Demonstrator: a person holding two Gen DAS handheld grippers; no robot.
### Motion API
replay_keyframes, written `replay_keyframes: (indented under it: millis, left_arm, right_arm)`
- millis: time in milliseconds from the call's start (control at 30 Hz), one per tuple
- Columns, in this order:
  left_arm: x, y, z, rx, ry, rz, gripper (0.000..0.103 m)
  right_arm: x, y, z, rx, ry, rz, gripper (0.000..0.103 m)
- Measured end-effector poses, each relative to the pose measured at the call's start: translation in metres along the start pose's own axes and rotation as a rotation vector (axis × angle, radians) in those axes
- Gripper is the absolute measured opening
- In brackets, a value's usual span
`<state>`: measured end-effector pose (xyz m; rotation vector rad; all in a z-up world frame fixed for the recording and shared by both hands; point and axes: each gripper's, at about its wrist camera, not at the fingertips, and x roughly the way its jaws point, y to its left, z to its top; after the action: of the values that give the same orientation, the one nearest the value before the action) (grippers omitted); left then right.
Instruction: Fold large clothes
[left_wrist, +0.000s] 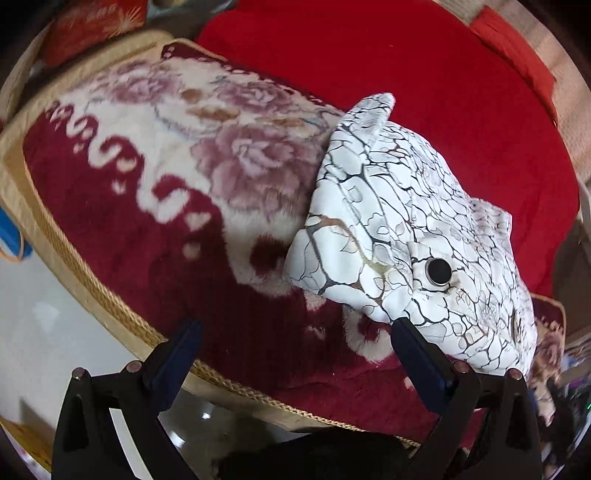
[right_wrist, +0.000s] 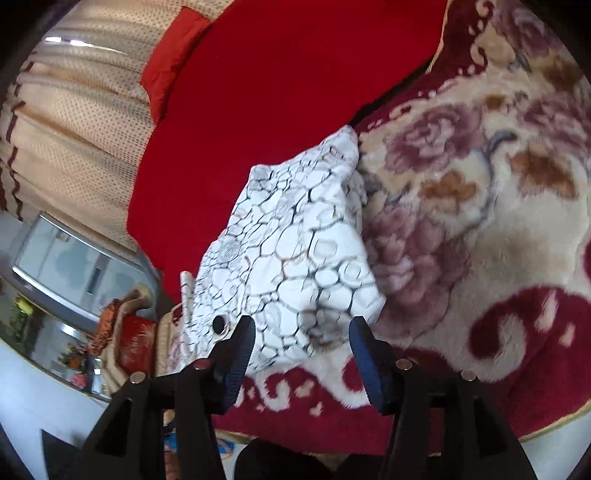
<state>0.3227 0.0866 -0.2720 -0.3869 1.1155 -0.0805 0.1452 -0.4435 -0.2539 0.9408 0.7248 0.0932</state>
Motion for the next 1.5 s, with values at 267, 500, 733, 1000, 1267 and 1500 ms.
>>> replay_keyframes:
  millis: [267,500,733,1000,1267,1500]
  left_arm:
    - [0.022,-0.014,0.012,-0.04,-0.002,-0.075,0.101]
    - [0.039,-0.025,0.015,-0.079,-0.002,-0.13,0.064]
    - [0.044,-0.018,0.024,-0.231,-0.008,-0.2,0.074]
    - [0.048,-0.036,0.028,-0.152,-0.032,-0.11,0.074]
    - [0.04,-0.046,0.039,-0.114,-0.061,-0.103,0.044]
    - [0.057,-0.029,0.035,-0.209,-0.028,-0.176,0.032]
  right_arm:
    - [0.017,-0.014,-0.008,0.061,0.035,0.058,0.063]
    - [0.036,-0.031,-0.007,0.14,0.052,0.093,0.067]
    - [0.067,-0.039,0.005,0.235,0.035,0.163,0.068]
    - [0.092,-0.014,0.02,0.164,-0.013,0.158,0.068]
    - [0.088,0.012,0.026,0.038,-0.094,0.055,0.032]
    - [0.095,0.004,0.028,0.08,-0.06,0.048,0.032]
